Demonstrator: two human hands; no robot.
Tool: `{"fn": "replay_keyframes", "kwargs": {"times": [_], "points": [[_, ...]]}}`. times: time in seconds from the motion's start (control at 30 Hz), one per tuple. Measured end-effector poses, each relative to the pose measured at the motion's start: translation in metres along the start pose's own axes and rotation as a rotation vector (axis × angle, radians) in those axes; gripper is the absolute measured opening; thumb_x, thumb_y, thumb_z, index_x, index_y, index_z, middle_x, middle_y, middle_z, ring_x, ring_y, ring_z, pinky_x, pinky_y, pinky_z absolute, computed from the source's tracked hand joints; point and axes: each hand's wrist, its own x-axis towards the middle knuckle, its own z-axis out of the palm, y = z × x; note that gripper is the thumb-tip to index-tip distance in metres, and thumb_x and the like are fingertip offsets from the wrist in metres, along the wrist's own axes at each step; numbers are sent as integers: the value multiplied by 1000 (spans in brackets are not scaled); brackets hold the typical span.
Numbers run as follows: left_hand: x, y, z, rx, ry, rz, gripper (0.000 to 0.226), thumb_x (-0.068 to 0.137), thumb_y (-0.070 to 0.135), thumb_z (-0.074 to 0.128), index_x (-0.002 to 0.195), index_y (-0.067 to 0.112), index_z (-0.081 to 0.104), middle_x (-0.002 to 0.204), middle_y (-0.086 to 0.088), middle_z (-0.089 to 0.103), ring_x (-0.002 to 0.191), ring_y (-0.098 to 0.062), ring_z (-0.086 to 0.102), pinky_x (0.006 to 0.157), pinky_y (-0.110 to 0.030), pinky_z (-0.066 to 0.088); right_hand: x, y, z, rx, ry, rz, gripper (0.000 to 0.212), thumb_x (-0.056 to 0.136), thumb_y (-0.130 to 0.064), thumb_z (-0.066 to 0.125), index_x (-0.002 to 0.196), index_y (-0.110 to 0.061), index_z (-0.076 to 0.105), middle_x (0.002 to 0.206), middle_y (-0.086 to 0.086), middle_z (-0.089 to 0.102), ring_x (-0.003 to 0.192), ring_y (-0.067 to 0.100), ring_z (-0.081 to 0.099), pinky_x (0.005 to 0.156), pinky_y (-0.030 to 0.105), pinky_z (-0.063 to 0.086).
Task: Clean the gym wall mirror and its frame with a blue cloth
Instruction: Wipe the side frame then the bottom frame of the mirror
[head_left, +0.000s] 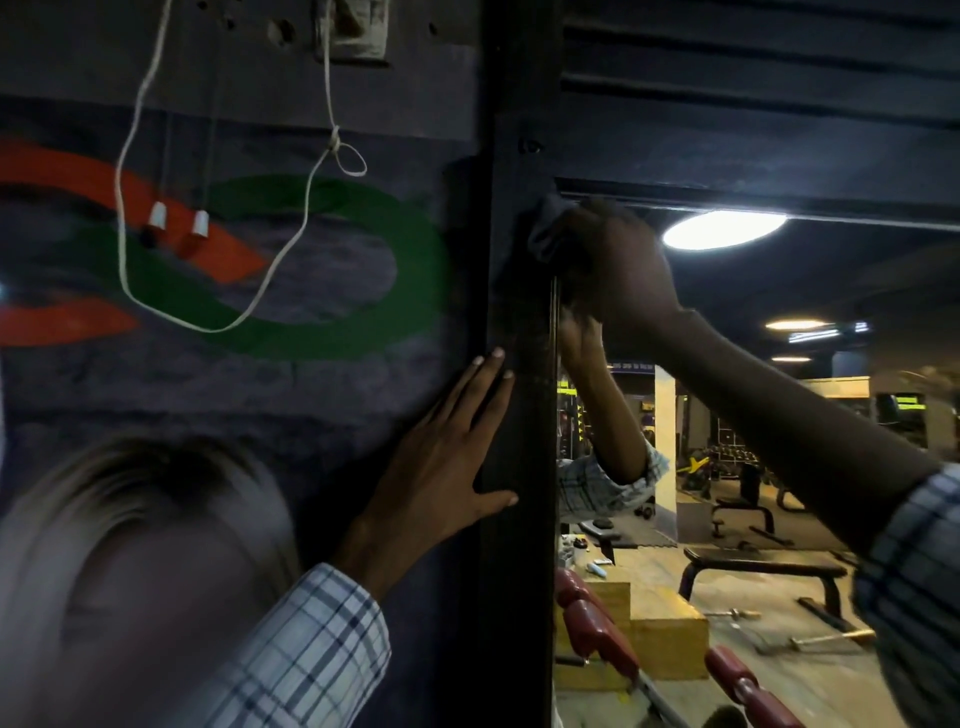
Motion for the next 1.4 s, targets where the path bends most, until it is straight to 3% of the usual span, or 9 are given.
{"fn": "replay_keyframes", "kwargs": {"times": [0.17,0.3,0.43,0.6,0.73,0.9,1.07,1.2,1.4], "points": [[-3,1,1,-3,-7,-6,127,74,61,81,166,18,6,173,2,-18,160,-15,-11,125,-31,15,-16,-5,-3,123,-258,-290,36,90,-20,54,122,-12,69,121,9,65,105,18,64,85,35,58],[-3,4,0,-6,-13,-13,126,74,59,82,166,15,8,173,1,-18,160,-16,-11,126,-31,13,-16,-2,5,100,-7,-6,28,93,-14,63,120,-8,69,112,14,65,96,26,65,81,48,58],[-9,8,4,14,-17,-15,124,72,60,83,165,11,17,174,-7,-5,161,-21,-4,129,-39,20,-31,-23,9,123,-248,-252,39,91,-29,52,120,-11,70,118,11,66,100,24,66,83,40,58],[-21,15,7,19,-27,-17,131,70,62,84,166,13,10,173,-4,-14,161,-21,-9,129,-37,16,-27,-21,6,100,-33,-24,30,93,-25,56,116,-10,69,114,11,64,96,25,64,77,47,58],[-31,19,14,41,-28,-25,131,66,63,85,164,10,17,174,-9,-6,161,-25,2,127,-42,25,-49,-41,19,112,-303,-260,35,87,-27,64,122,-24,68,118,5,65,101,30,67,77,48,58],[-47,24,17,41,-69,-32,135,68,64,84,166,12,6,173,-5,-17,161,-22,-9,128,-42,23,-40,-22,15,2,-14,-18,36,92,-17,66,128,-15,64,122,13,60,108,33,59,77,53,57],[-61,26,22,40,-84,-34,135,64,63,86,165,11,12,174,-9,-9,161,-25,-1,127,-43,26,-75,-42,26,110,-242,-294,45,79,-4,72,122,-17,70,121,6,65,108,26,58,76,41,56],[-66,27,23,40,-92,-36,135,66,62,85,166,12,8,173,-7,-13,161,-24,-3,126,-43,26,-71,-37,28,65,-23,-49,37,84,-5,71,121,-12,67,118,11,62,104,32,57,74,50,57],[-75,29,26,28,-104,-42,140,62,62,87,165,13,6,173,-8,-12,161,-26,-1,126,-44,27,-86,-41,32,97,-183,-200,35,88,-15,62,122,-17,66,121,6,60,109,29,57,72,50,57]]}}
